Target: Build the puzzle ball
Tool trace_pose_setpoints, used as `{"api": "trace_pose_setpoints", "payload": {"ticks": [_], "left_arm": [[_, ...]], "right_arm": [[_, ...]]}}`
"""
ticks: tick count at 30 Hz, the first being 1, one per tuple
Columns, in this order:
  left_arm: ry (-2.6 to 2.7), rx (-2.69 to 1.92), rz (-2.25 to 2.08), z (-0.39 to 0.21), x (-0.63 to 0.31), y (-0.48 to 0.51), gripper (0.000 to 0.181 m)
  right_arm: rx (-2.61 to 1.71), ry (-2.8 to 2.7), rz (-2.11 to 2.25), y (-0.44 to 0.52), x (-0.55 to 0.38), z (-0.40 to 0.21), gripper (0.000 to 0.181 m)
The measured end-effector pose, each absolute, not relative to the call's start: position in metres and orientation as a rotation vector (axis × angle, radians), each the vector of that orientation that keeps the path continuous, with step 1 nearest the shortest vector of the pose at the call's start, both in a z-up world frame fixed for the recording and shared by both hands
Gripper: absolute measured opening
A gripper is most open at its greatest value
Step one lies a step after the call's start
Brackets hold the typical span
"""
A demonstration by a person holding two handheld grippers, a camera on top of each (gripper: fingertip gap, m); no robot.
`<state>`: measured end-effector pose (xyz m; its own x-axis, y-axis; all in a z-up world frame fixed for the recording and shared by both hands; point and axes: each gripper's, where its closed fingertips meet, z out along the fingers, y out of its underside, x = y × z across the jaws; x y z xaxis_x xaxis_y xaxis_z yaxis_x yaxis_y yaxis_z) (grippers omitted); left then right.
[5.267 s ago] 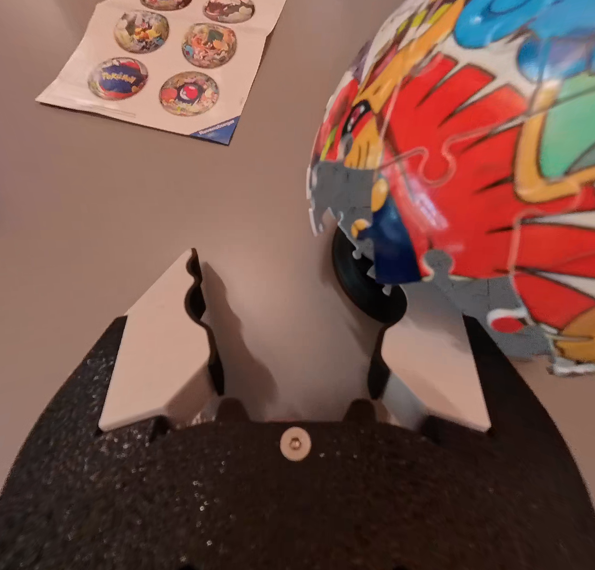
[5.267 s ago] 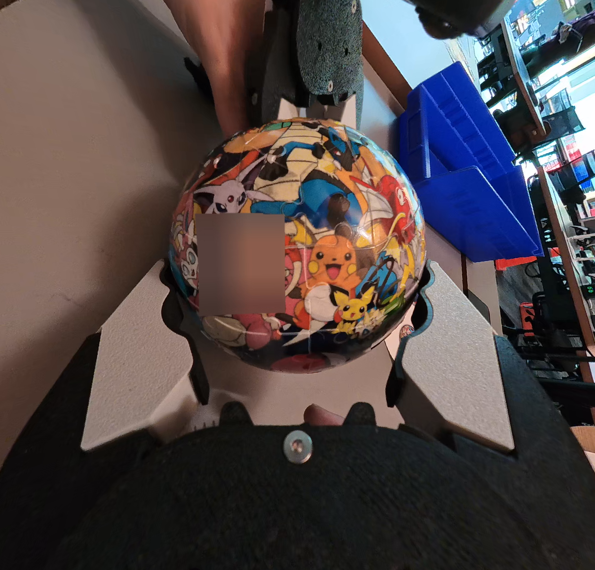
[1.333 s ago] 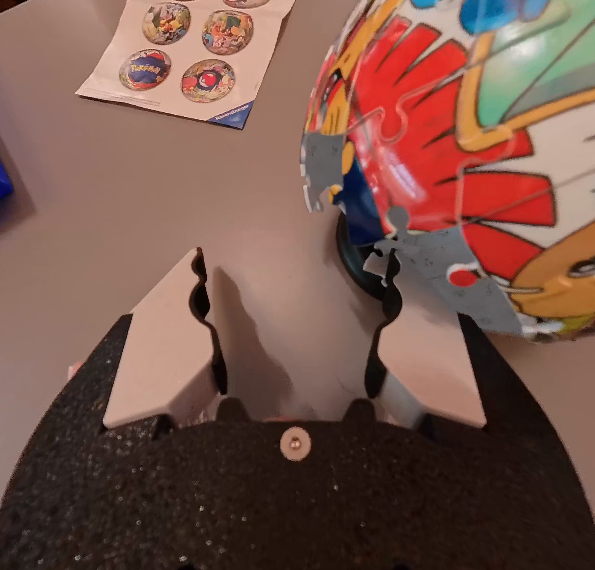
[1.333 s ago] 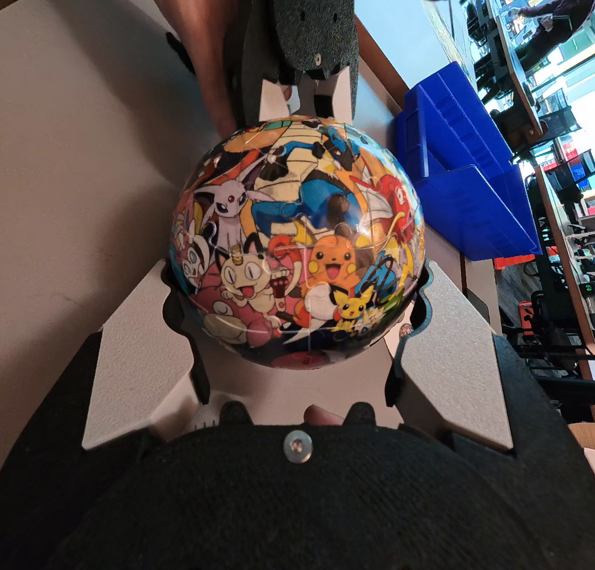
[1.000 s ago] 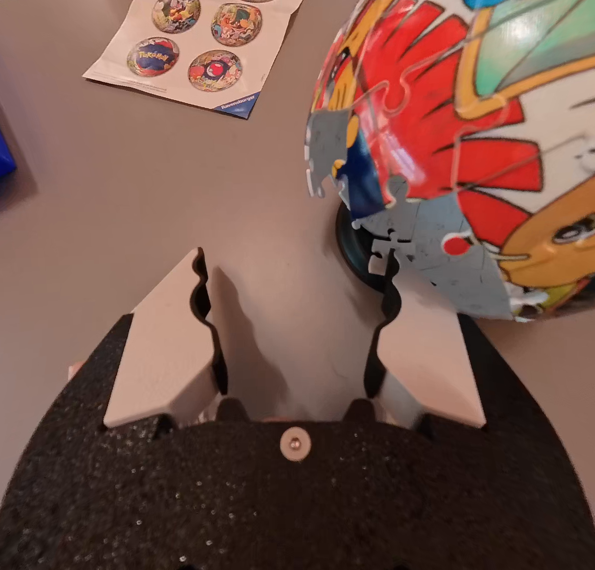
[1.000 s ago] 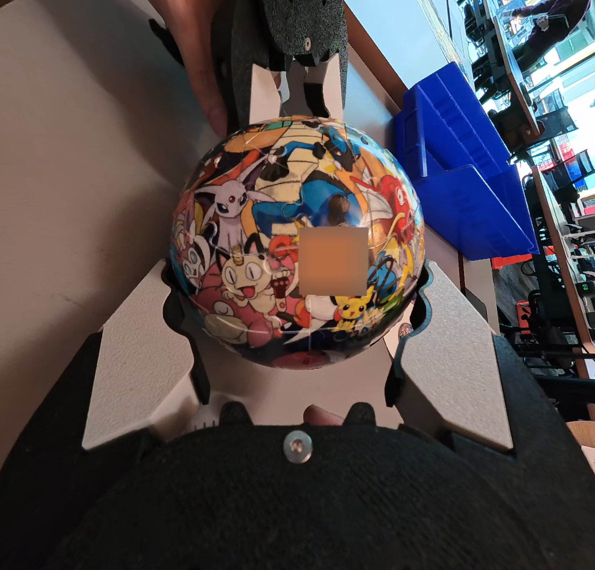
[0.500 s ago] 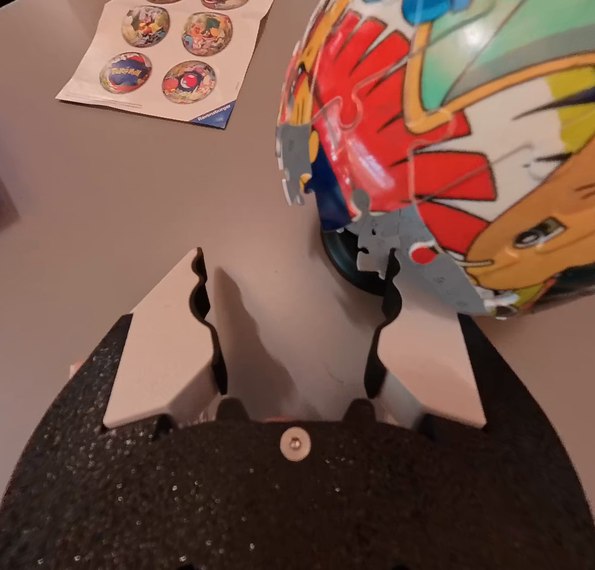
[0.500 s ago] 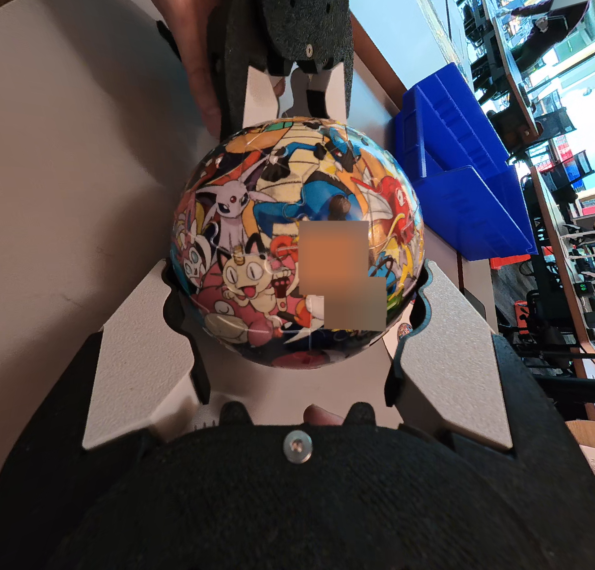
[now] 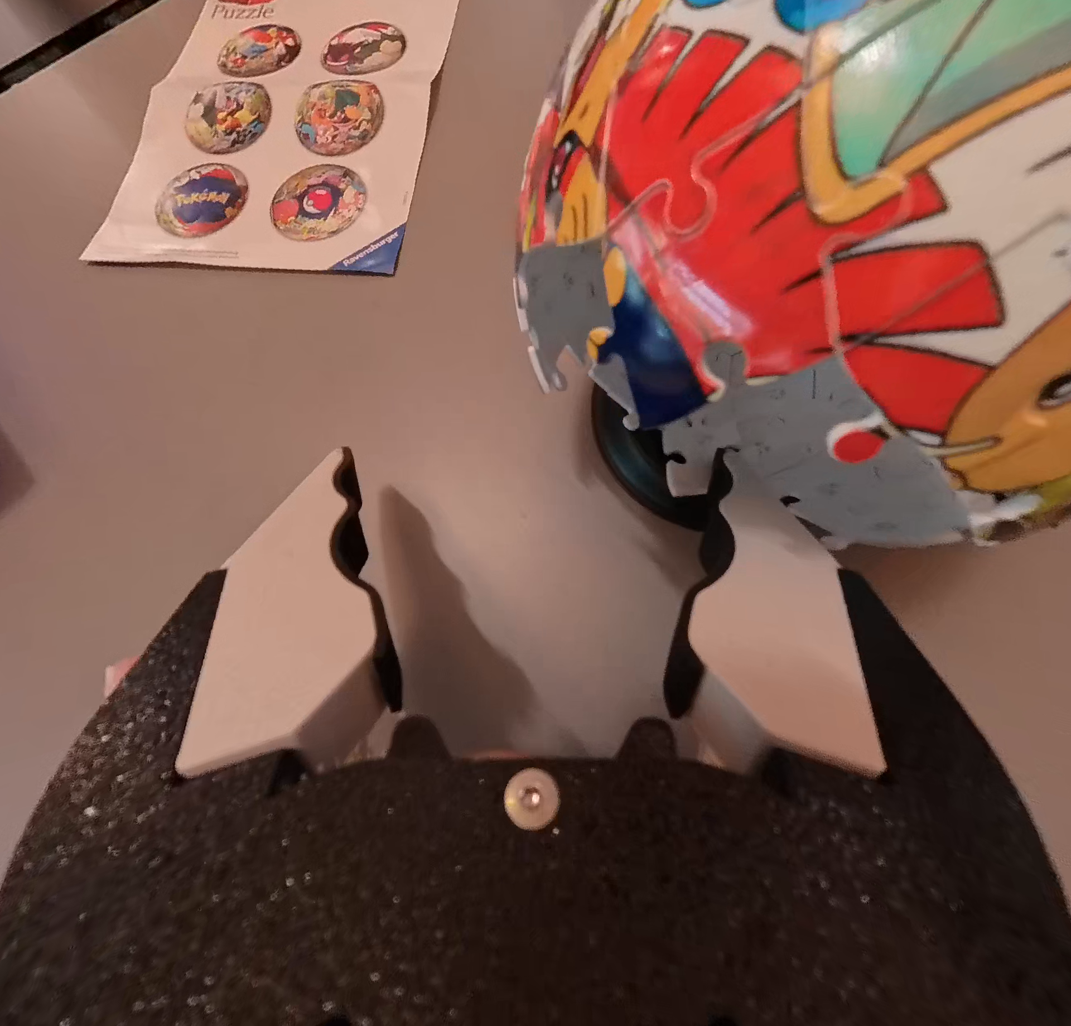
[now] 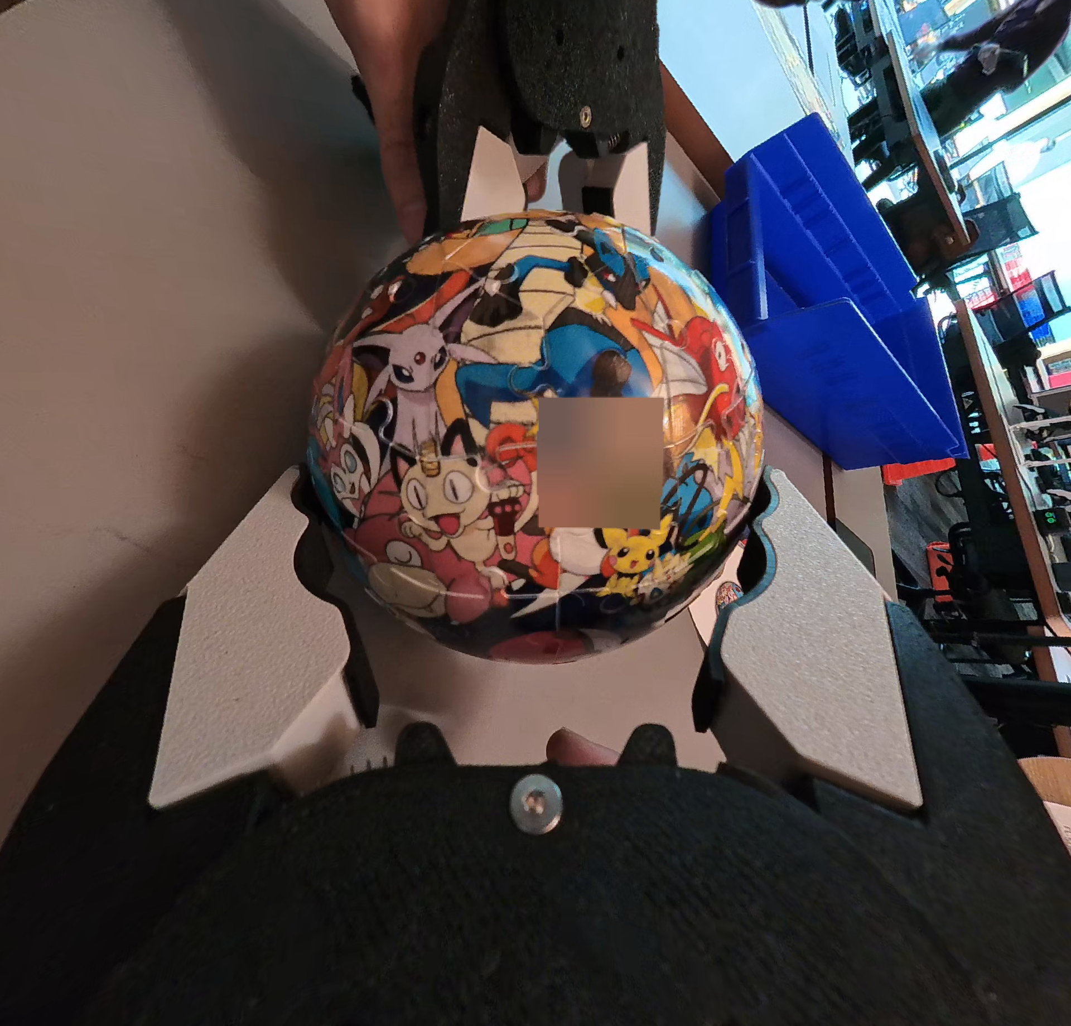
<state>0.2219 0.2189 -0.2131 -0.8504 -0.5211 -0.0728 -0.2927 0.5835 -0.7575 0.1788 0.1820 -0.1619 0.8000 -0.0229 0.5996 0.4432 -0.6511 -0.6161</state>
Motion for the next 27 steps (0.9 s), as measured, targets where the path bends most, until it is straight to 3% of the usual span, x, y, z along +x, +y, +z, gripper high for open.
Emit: {"api": "trace_pose_setpoints", "payload": {"ticks": [7,21,27], "left_arm": [[2.534,-0.488,-1.139,-0.208,0.224,0.216,0.113],[2.547,-0.558,-1.215,-0.210,0.220,0.209,0.116],[2.534,-0.634,-1.119,-0.218,0.230,0.215,0.134]], "right_arm": [[-2.172,-0.311,-0.734,0.184,0.179,-0.162,0.143],[-2.166,-0.303,-0.729,0.184,0.179,-0.162,0.143],[-2.165,-0.299,-0.732,0.184,0.179,-0.162,0.143]]}}
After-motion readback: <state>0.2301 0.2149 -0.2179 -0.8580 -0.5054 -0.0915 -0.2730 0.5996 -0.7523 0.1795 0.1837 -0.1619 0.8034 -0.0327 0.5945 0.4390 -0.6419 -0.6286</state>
